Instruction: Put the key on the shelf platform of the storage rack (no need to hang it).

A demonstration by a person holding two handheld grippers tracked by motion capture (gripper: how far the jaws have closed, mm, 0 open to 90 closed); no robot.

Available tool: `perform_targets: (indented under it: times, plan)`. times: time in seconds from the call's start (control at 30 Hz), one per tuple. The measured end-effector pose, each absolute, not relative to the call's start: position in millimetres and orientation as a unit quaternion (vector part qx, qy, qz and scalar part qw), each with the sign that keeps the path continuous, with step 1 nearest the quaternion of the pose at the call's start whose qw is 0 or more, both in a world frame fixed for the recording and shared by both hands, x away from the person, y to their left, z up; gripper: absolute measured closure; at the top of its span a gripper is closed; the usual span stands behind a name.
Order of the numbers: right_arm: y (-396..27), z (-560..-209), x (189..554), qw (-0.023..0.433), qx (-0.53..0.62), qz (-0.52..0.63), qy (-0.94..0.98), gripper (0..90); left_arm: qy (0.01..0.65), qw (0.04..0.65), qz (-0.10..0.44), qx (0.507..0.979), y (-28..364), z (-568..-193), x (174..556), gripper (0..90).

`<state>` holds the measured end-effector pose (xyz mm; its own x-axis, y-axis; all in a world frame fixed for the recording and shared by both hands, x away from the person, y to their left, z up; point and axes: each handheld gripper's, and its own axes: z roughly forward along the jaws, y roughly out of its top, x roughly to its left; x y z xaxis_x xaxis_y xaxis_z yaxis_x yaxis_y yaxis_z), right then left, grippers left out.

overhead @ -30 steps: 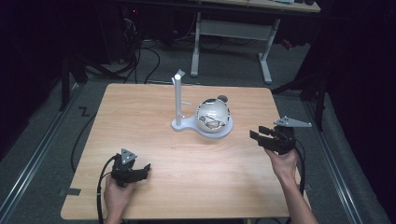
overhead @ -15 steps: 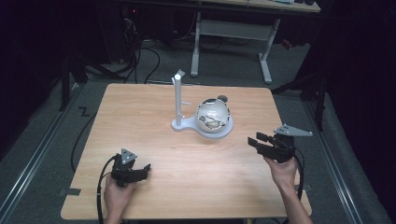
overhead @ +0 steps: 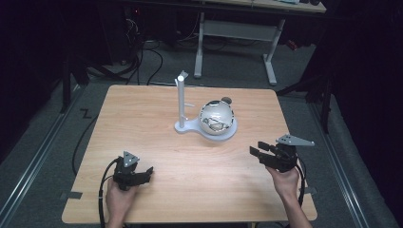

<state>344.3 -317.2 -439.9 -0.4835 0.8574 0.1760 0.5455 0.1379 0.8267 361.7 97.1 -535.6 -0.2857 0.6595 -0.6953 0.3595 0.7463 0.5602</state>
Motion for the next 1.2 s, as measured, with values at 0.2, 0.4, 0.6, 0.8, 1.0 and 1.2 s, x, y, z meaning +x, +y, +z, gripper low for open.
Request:
perform_targets:
  times: [0.2,0.4,0.6,0.8,1.0,1.2]
  plan:
    - [-315.6,-448.2,342.8,0.166,0.480,0.448,0.736,50.9,0.788,0.502,0.149,0.323,97.1,-535.6,361.7,21.6]
    - [-313.3,-454.3,341.9,0.159,0.482,0.447,0.736,50.9,0.788,0.503,0.149,0.323,97.1,-535.6,361.7,21.6]
    - [-311.0,-457.9,341.4,0.157,0.481,0.451,0.735,50.9,0.788,0.502,0.149,0.323,97.1,-535.6,361.7,21.6]
    - [-300.4,-464.5,344.1,0.150,0.480,0.455,0.735,50.9,0.788,0.503,0.149,0.323,97.1,-535.6,361.7,21.6]
    - [-290.5,-471.1,347.4,0.146,0.474,0.456,0.739,50.9,0.788,0.502,0.149,0.323,97.1,-535.6,361.7,21.6]
    - [-284.6,-478.8,349.5,0.143,0.474,0.453,0.742,51.0,0.788,0.503,0.149,0.324,97.1,-535.6,361.7,21.6]
